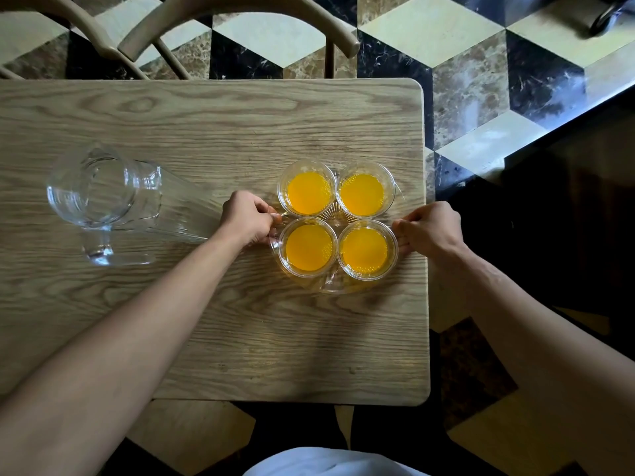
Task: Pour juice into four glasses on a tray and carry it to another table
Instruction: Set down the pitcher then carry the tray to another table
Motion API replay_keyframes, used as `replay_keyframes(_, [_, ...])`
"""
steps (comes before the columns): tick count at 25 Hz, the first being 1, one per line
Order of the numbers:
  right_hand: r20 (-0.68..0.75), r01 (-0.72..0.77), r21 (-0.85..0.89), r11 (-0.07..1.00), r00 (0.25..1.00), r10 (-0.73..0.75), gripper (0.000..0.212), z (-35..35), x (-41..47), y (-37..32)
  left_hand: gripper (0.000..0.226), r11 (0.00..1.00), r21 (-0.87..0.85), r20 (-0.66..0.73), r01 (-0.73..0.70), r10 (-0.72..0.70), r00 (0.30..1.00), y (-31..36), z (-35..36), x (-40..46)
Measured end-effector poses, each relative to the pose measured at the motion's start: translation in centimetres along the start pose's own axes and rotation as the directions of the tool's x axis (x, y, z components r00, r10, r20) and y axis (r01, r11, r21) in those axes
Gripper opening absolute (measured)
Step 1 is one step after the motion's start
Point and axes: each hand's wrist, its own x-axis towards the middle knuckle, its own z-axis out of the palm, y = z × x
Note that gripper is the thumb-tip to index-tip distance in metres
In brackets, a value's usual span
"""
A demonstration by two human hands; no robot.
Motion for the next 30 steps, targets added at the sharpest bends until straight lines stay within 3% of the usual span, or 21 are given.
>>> replay_keyframes(13, [-0.019,0.079,-0.130,0.988,0.996,-0.082,0.019,-0.4,-0.2,0.3,0.027,1.000,-0.028,-0.026,0.003,-0.004,1.000,0.0,-0.3,-1.7])
replay_keyframes(30, [-0.068,0.077,-0.109,0.991,0.994,-0.085,0.018,-0.6,-8.0,2.8,0.033,0.996,0.017,0.013,-0.088,0.088,0.996,-2.8,-1.6,-7.4])
